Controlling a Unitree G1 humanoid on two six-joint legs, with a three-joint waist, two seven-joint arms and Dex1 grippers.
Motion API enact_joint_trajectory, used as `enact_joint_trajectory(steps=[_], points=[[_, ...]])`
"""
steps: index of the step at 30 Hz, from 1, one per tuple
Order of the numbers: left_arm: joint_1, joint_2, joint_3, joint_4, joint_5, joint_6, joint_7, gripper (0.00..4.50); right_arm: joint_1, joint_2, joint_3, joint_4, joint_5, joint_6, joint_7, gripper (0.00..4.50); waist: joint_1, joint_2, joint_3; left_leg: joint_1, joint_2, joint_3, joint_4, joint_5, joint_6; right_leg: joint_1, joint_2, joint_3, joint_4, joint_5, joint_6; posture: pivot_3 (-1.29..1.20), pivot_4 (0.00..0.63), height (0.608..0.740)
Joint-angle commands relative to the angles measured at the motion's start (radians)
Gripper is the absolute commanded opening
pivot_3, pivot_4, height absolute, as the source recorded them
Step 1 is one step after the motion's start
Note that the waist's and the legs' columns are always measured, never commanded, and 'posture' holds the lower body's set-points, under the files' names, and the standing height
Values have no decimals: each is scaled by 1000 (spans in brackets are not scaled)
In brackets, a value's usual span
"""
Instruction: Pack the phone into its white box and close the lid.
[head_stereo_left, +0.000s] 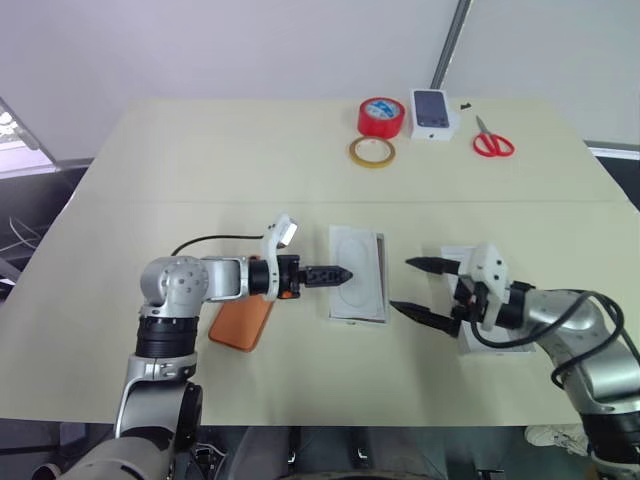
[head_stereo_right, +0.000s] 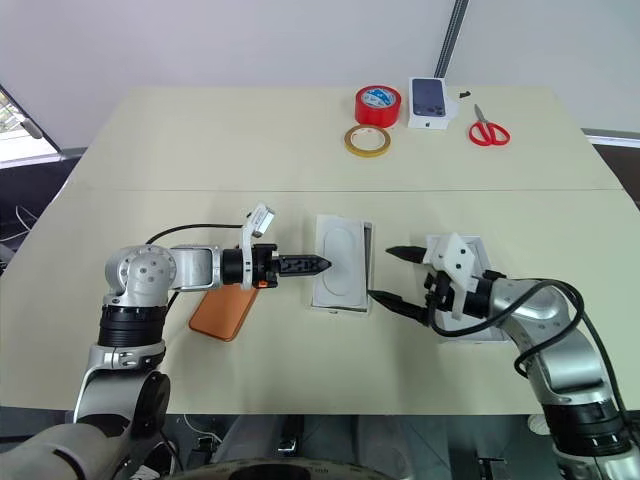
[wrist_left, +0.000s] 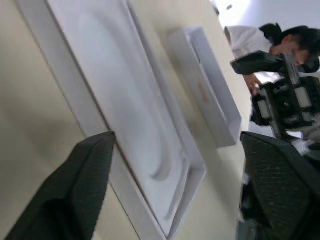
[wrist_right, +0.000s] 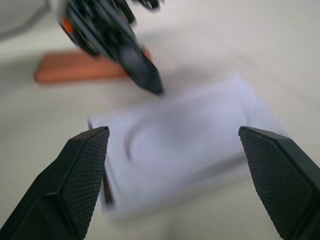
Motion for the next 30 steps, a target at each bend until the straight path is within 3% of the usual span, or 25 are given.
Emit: enact_joint_trajectory(steps=[1, 2, 4, 7, 10, 15, 21, 30], points=[[19, 63, -30, -85, 105, -220, -55, 4332, -90, 76, 57, 15, -33, -5, -77, 2914, -2, 0, 0, 0, 0, 0, 0, 0, 0, 0, 0, 0, 0, 0, 0, 0, 150, 740], [27, 75, -42, -92, 128, -261, -63, 4332, -105, 91, 69, 29, -53, -11, -95, 2576, -2, 0, 0, 0, 0, 0, 0, 1, -1, -1, 0, 0, 0, 0, 0, 0, 150, 740], [91, 137, -91, -126, 231, -481, -163, 4332, -132, 120, 131, 69, -135, -34, -137, 1537, 1, 0, 0, -1, 0, 0, -1, 3, -5, -1, 0, 0, 0, 0, 0, 0, 150, 740], [171, 202, -115, -136, 326, -663, -219, 4332, -154, 147, 216, 131, -265, -94, -197, 29, 3, 1, 0, -1, 0, 1, -3, 3, -5, -2, -1, 0, -1, 0, -1, 0, 150, 740], [230, 266, -105, -108, 376, -759, -271, 4332, -166, 170, 242, 145, -291, -85, -215, 29, 7, 1, 0, -5, 0, 1, -3, 3, -5, -6, -1, 0, -1, 0, -1, 0, 150, 740], [290, 300, -49, -96, 389, -869, -308, 4332, -161, 112, 338, 183, -416, -154, -167, 29, 8, 1, 0, -11, 0, 1, 0, 1, -1, -12, -1, 0, 1, 0, -1, 0, 150, 740], [303, 315, -38, -74, 397, -877, -313, 4332, -133, -24, 405, 119, -440, -172, 13, 29, 8, 1, 0, -11, 0, 1, 1, 0, 2, -11, -1, -1, 1, 0, -1, 0, 150, 740], [301, 315, -30, -65, 378, -836, -314, 4332, -158, 72, 383, 111, -415, -159, -19, 29, 1, 1, 0, -11, 0, 1, 2, -1, 2, -11, -1, -1, 2, 0, 0, 0, 150, 740]])
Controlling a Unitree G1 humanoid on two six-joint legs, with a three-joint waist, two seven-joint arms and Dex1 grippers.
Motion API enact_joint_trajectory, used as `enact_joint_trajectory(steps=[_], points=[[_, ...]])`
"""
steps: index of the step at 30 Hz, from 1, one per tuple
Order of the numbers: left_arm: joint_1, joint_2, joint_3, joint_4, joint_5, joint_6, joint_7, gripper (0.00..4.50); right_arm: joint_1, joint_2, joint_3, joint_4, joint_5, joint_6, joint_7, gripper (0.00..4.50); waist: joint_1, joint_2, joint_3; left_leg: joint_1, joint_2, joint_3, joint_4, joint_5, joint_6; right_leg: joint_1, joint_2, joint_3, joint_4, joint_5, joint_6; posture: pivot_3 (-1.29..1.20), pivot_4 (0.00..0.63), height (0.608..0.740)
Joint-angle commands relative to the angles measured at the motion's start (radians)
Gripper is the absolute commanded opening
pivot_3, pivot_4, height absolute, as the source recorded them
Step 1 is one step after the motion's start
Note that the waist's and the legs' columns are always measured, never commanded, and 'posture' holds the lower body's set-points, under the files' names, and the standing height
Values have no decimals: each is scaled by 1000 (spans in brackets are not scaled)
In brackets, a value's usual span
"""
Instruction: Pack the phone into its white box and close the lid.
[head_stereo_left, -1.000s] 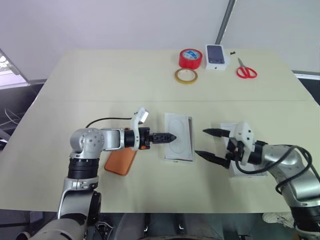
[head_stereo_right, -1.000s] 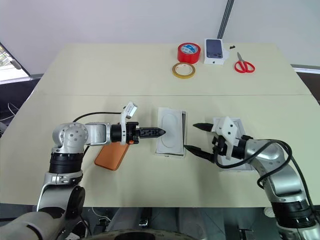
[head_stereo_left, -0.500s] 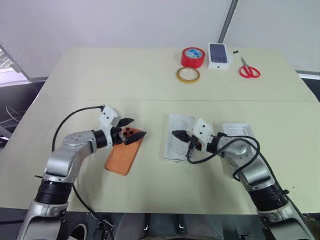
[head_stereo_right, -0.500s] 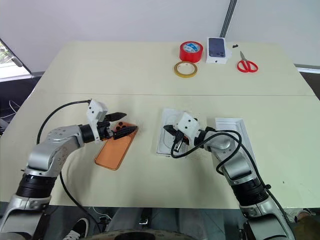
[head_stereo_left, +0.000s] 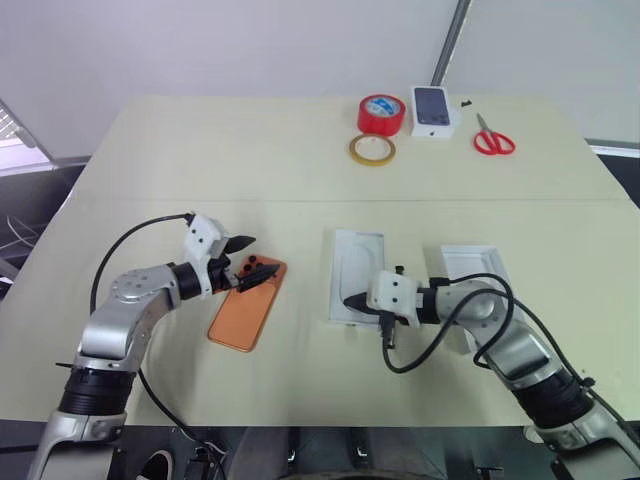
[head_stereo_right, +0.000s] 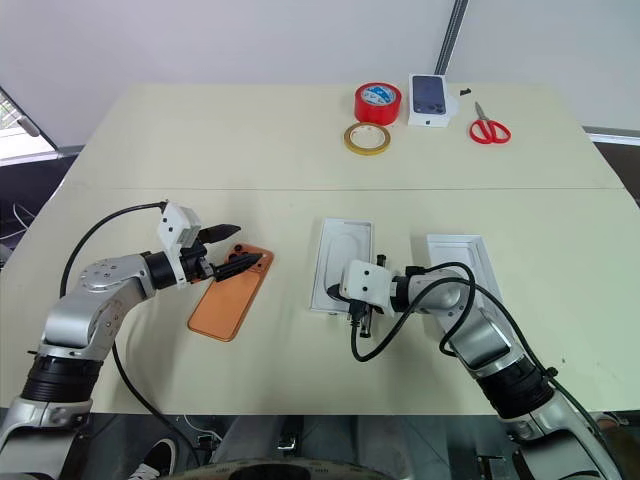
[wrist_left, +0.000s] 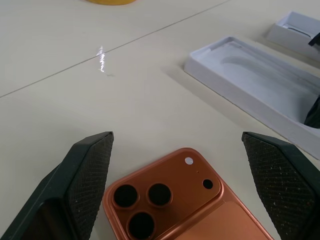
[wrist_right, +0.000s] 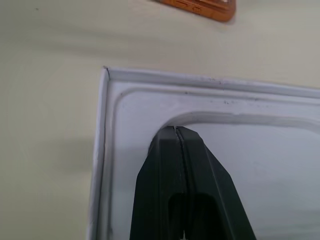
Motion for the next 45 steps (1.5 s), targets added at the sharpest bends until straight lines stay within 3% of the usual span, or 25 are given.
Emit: enact_joint_trajectory(steps=[1, 4, 8, 12, 17, 22, 29, 34, 45], points=[[-7, 11, 39, -6, -25, 29, -1, 4332, -18, 51, -34, -26, 58, 4, -12, 29, 0, 0, 0, 0, 0, 0, 0, 0, 0, 0, 0, 0, 0, 0, 0, 0, 150, 740], [-21, 19, 56, 8, -34, 57, 7, 4332, -43, 62, -64, -7, 62, 4, -22, 29, 0, 0, 0, 0, 0, 0, 0, 0, 0, 0, 0, 0, 1, 0, 0, 0, 150, 740], [-61, 87, 92, 63, -75, 222, 1, 4332, -95, 97, -106, 21, 78, -23, -64, 29, -5, 0, 0, 0, 0, 0, 1, 0, 0, 0, 1, 0, 1, 0, 0, 0, 150, 740], [-89, 174, 158, 139, -212, 434, -113, 4332, -145, 189, -101, 0, 112, 20, -103, 29, -21, 0, 0, 0, 0, 0, 0, 1, -1, -1, 1, 0, 2, 0, 0, 0, 150, 740], [-94, 257, 100, 199, -276, 636, -222, 4332, -210, 225, 44, 24, 23, 110, -82, 29, -21, 0, 1, 0, 0, 0, 1, 1, -1, -2, 1, 0, 4, 0, 0, 0, 150, 740], [-70, 270, 40, 205, -238, 627, -267, 4332, -297, 221, 142, 69, -1, 300, -23, 29, -17, 0, 0, -1, 0, 0, 2, 1, -2, -2, 1, 0, 5, 0, 0, 0, 150, 740], [-69, 260, -51, 227, -165, 575, -292, 4332, -393, 305, 251, 257, -73, 285, -13, 29, -20, 2, -1, 0, 0, 0, 2, 2, -4, -2, 1, 0, 5, 0, 0, 0, 150, 740], [-67, 239, -91, 219, -144, 551, -315, 4332, -434, 390, 256, 383, -91, 266, -30, 29, -20, 4, -3, 6, -1, 0, 0, 2, -3, 4, 0, 0, 5, 0, 0, 0, 150, 740], [-98, 109, -96, 173, -166, 685, -222, 4332, -416, 420, 254, 403, -120, 236, -24, 29, -16, 19, -17, 17, -1, 0, -2, -1, 1, 13, -1, 0, 3, 0, 0, 0, 150, 740]])
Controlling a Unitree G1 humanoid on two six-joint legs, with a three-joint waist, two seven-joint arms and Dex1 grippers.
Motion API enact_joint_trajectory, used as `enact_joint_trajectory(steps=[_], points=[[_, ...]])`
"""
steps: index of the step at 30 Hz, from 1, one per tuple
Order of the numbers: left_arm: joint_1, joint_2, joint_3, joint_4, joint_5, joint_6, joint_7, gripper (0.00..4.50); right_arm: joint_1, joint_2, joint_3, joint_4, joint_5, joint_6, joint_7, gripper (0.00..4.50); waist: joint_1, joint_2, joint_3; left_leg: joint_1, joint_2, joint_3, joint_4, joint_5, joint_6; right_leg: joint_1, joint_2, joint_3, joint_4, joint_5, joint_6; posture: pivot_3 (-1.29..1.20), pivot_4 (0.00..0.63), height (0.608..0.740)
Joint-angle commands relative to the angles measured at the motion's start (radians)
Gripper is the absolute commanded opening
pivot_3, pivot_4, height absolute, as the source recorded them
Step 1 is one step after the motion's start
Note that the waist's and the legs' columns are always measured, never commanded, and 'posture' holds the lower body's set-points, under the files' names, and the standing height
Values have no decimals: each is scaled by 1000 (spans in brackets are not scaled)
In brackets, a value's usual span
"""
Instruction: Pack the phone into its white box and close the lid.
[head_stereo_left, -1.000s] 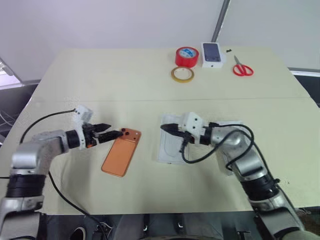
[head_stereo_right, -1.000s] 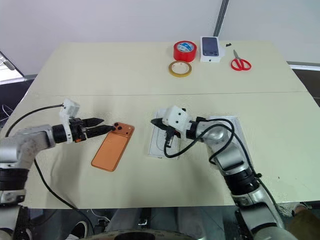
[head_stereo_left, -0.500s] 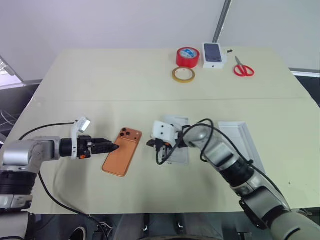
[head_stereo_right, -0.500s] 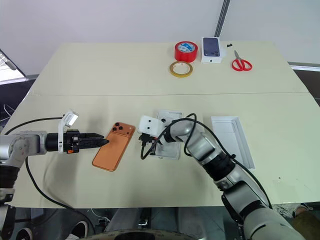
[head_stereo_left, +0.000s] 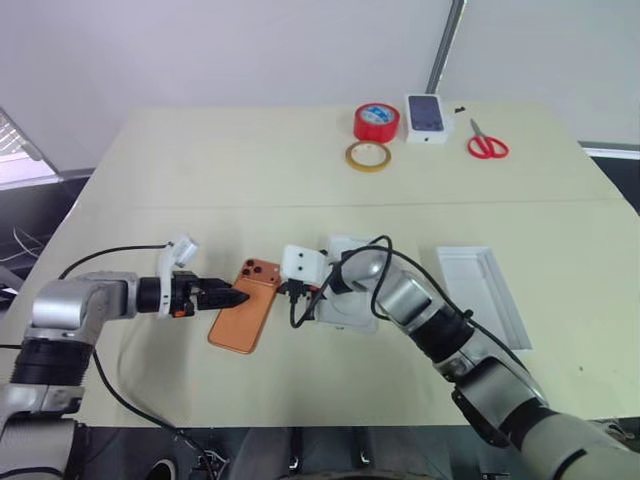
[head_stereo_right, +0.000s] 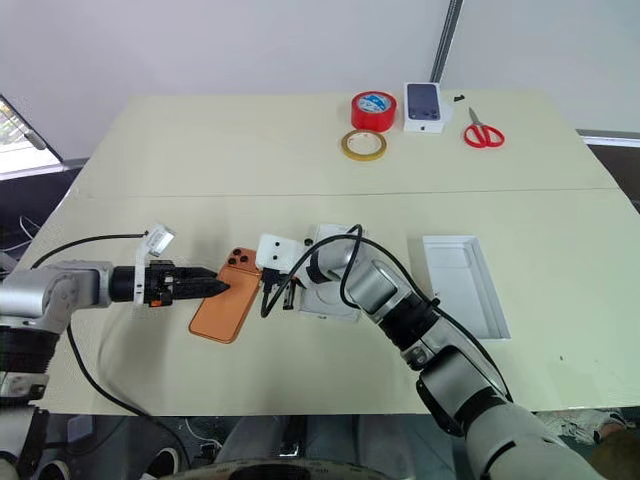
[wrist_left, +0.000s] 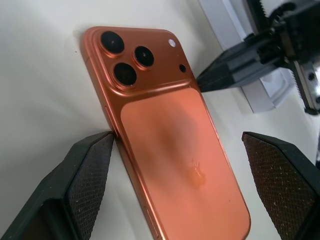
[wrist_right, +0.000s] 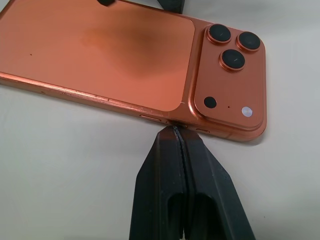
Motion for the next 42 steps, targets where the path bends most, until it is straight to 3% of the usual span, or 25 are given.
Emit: enact_joint_trajectory(steps=[1, 4, 8, 22, 24, 26, 37, 42], points=[[19, -80, -71, -33, -33, 93, 32, 4332, 5, 26, 6, 7, -5, -6, -7, 29, 1, 0, 0, 3, 0, 0, -1, 0, 0, 4, 0, 0, -1, 0, 0, 0, 150, 740], [12, -95, -22, -46, -78, 153, 34, 4332, 8, 27, -2, 3, -6, -7, -6, 29, 1, 0, 0, 12, 0, 0, -4, -1, 1, 10, -1, 0, -3, 0, 0, 0, 150, 740], [-16, -106, 44, 5, -103, 210, 45, 4332, 6, 32, -11, 16, -10, -16, -16, 29, 0, 0, 0, 11, -1, 0, -4, -1, 1, 8, -1, 0, -3, 0, 0, 0, 150, 740], [1, -52, 43, 25, -107, 203, 30, 4332, -2, 5, -34, 10, -8, -61, 5, 29, -8, -4, 1, 9, -1, 0, -13, 1, -3, 6, -1, 1, -4, 0, 0, 0, 150, 740], [5, -38, 64, 34, -126, 226, 25, 3796, -3, 10, -35, 16, -9, -65, 0, 0, -9, -4, 2, 9, -1, 0, -13, 1, -3, 6, -1, 1, -4, 0, 0, 0, 150, 740], [12, -22, 68, 36, -134, 222, 13, 2978, -4, 14, -35, 22, -11, -70, -6, 0, -12, -5, 2, 8, -1, 0, -13, 1, -3, 5, -1, 1, -4, 0, -1, 0, 150, 740], [26, 2, 117, 68, -191, 260, 4, 2978, -2, 20, -34, 25, -12, -83, -11, 0, -30, -7, 3, -2, -1, 0, -13, 3, -5, -6, -1, 1, -3, 0, -1, 0, 150, 740], [27, -12, 148, 76, -219, 305, 25, 658, -10, 15, -47, 38, -10, -93, -17, 0, -30, -8, 4, -6, -1, 0, -13, 5, -7, -12, -1, 1, -1, 0, -1, 0, 150, 740]])
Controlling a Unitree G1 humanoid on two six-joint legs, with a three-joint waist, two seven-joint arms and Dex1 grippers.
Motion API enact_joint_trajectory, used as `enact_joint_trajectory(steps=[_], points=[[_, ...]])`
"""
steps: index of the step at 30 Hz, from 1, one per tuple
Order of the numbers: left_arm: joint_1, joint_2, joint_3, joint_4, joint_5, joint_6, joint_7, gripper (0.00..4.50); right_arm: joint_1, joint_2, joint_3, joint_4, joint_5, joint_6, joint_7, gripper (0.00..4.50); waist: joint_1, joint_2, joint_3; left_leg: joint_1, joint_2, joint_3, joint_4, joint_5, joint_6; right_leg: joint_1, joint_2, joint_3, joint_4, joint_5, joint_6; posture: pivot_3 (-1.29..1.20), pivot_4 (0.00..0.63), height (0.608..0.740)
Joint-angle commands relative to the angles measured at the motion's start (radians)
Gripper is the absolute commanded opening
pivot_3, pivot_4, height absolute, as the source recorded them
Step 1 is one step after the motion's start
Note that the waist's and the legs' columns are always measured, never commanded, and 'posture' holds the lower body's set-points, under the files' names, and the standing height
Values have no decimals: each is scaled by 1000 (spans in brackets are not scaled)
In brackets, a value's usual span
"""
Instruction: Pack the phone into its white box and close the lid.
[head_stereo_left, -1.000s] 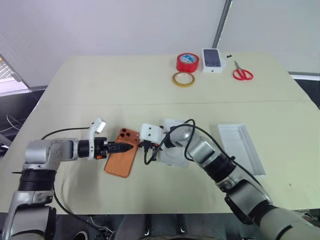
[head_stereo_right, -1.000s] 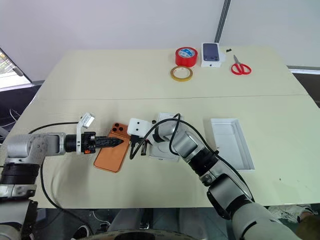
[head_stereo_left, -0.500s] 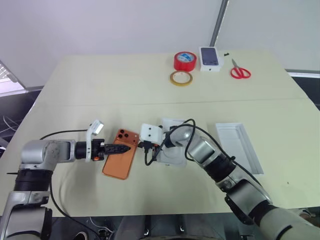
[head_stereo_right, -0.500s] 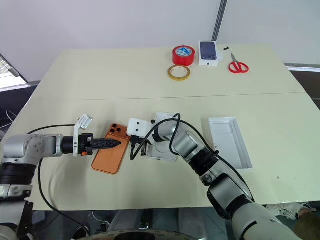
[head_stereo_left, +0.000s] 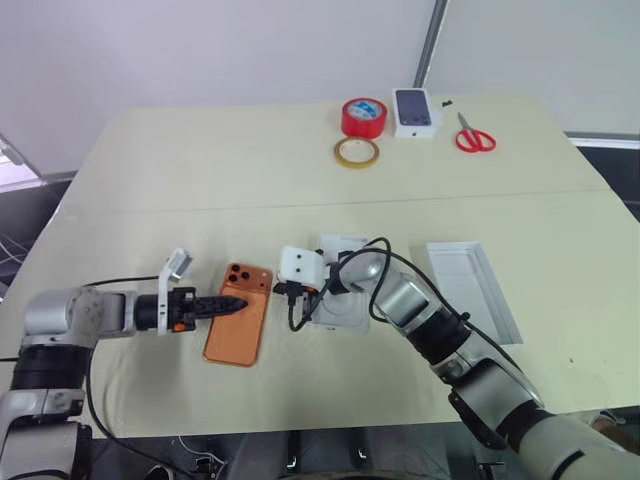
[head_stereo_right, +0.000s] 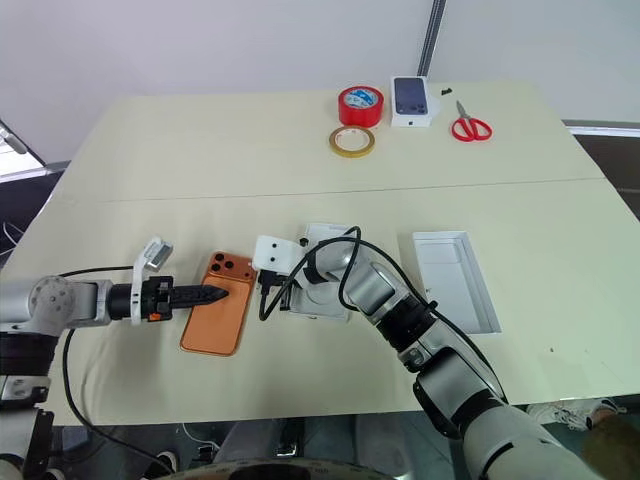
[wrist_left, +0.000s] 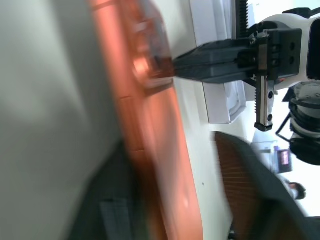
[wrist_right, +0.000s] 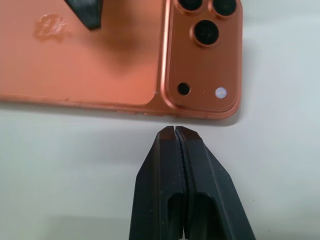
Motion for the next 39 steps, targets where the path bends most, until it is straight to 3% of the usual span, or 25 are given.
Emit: enact_joint_trajectory(steps=[1, 2, 9, 11, 13, 15, 20, 22, 28, 31, 35, 39], points=[[-3, 1, 47, -3, -40, 33, 9, 216, -18, 2, -40, 10, 6, -15, -12, 0, 0, -1, 0, 0, 0, 0, 0, 0, 0, 0, 0, 0, 0, 0, 0, 0, 150, 740], [-2, -1, 54, -4, -47, 38, 16, 30, -21, 3, -54, 8, 15, -17, -14, 0, 0, -1, 0, 0, 0, 0, 0, 0, 0, 1, 0, 0, 0, 0, 0, 0, 150, 740], [-25, -51, 170, 58, -104, 115, 95, 30, -5, 5, -202, -65, 119, -27, -34, 0, 0, -3, 2, 0, 0, 0, 0, 0, 0, 0, 0, 0, 0, 0, 0, 0, 150, 740], [-32, -74, 202, 65, -115, 126, 125, 30, 15, 2, -285, -122, 234, 25, 14, 0, 1, -4, 2, -1, 0, 0, 0, 0, 0, -1, 0, 0, 0, 0, 0, 0, 150, 740], [-45, -109, 246, 77, -130, 137, 159, 0, 46, -9, -381, -188, 387, 97, 86, 885, 5, -5, 3, -1, 0, 0, 0, 0, 0, -1, 0, 0, 0, 0, 0, 0, 150, 740], [-54, -166, 297, 70, -147, 147, 205, 0, 106, -55, -410, -257, 447, 101, 140, 1911, 12, -7, 5, -1, 0, 0, 0, 0, 0, 0, 0, 0, 0, 0, 0, 0, 150, 740], [-43, -293, 399, -25, -197, 195, 323, 0, 305, -249, -349, -443, 417, 26, 233, 4472, 30, -9, 5, -2, 0, 0, 0, -1, 2, 0, 0, 0, -3, 0, 0, 0, 150, 740], [-43, -306, 410, -48, -204, 193, 345, 0, 369, -304, -352, -501, 436, 14, 254, 4472, 26, -10, 5, -4, 0, 0, 0, -1, 2, -2, 0, 0, -3, 0, 0, 0, 150, 740], [-69, -298, 395, -40, -203, 173, 364, 0, 461, -360, -316, -461, 302, -203, 206, 4472, 28, -10, 6, 0, 1, 0, 0, 1, -3, 1, 1, 0, -1, 1, -1, 0, 150, 740], [-77, -286, 383, -27, -201, 166, 361, 0, 479, -364, -312, -445, 278, -272, 197, 3610, 30, -11, 6, 0, 1, 0, 0, 1, -3, 1, 1, 0, -2, 1, -1, 0, 150, 740], [-80, -282, 366, -27, -200, 161, 362, 0, 488, -384, -283, -397, 190, -396, 175, 1497, 32, -12, 7, -1, 1, 0, 0, 3, -6, 0, 1, 0, -3, 1, -1, 0, 150, 740], [-76, -281, 353, -35, -201, 157, 362, 0, 488, -381, -275, -383, 189, -424, 171, 1497, 32, -12, 7, -1, 1, 0, 0, 3, -6, 1, 1, 0, -2, 1, -1, 0, 150, 740]])
